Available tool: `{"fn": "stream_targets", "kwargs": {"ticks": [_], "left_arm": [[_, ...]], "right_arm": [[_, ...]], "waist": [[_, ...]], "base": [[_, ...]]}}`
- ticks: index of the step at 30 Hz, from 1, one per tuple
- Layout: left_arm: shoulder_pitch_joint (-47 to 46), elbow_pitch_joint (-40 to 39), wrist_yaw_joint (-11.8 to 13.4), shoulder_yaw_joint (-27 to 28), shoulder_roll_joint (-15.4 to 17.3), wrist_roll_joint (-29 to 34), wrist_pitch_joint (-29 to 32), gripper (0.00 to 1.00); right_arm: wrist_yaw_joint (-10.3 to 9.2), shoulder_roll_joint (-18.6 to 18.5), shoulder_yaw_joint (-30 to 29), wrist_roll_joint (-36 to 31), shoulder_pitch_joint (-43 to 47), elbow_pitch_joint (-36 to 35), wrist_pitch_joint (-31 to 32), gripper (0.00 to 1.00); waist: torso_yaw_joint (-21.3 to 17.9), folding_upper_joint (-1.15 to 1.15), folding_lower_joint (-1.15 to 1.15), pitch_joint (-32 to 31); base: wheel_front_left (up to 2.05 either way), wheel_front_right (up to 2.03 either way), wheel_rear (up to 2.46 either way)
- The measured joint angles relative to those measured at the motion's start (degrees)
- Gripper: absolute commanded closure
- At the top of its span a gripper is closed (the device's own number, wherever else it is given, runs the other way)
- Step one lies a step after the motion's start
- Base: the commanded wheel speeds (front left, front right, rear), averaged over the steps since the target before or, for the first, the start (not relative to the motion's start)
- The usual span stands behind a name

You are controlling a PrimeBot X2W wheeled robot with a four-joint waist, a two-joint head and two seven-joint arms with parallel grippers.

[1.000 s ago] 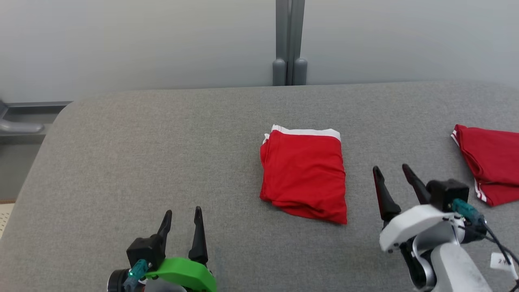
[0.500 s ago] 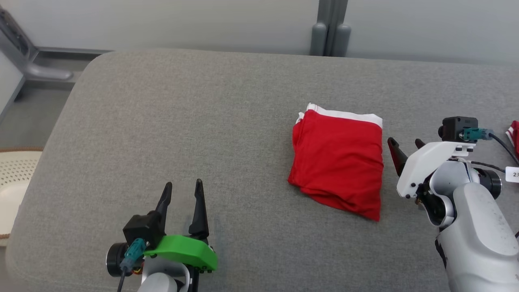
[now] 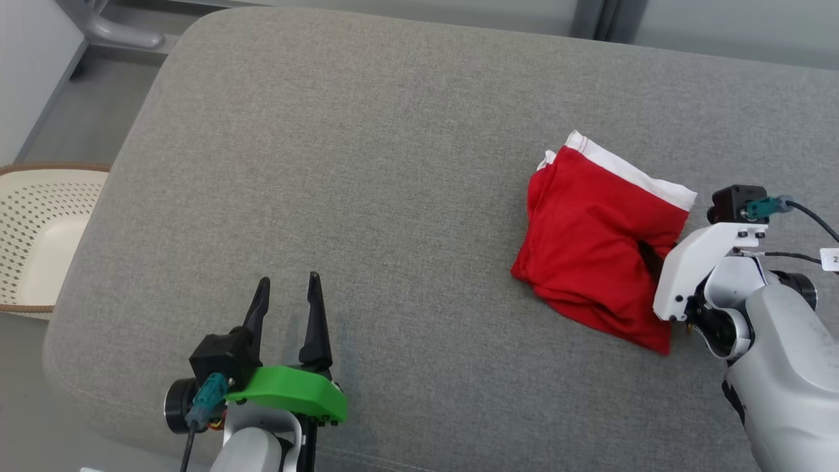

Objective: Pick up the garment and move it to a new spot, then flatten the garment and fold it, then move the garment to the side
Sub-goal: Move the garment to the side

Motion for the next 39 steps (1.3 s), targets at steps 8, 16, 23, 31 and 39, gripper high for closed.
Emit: {"fn": "stream_targets", "kwargs": {"ticks": [8,16,23,31,39], "left_arm": [[-0.4,-1.1,0.0,0.8,0.0,1.0,0.0,0.0],[-1.7,-2.6,-0.2,0.3,1.1,2.6,0.4,0.0],[-2.6,-4.4,-0.3,-1.5,2.2,3.8,2.9,0.0],[-2.4,-5.3,-0.5,-2.5,3.1,3.9,4.4,0.0],[-1.2,-5.8,0.1,-3.1,3.4,3.8,4.9,0.0]], "right_arm": [[0.02,-1.6,7.0,2.1,-2.0,-1.6,-5.0,1.0],[0.03,-6.8,10.8,3.9,-3.1,-5.5,-6.6,1.0],[0.03,-10.0,10.0,4.5,-1.2,-9.5,-7.4,1.0],[0.03,-9.4,8.0,4.0,0.8,-11.1,-8.5,1.0],[0.03,-10.9,8.0,2.0,0.0,-11.5,-9.5,1.0]], "waist": [[-4.0,0.0,0.0,0.8],[-13.1,0.0,0.0,1.4],[-23.0,0.0,0.0,2.3],[-32.4,0.0,0.0,2.9],[-33.4,0.0,0.0,2.5]], "base": [[0.0,0.0,0.0],[0.0,0.0,0.0],[0.0,0.0,0.0],[0.0,0.0,0.0],[0.0,0.0,0.0]]}}
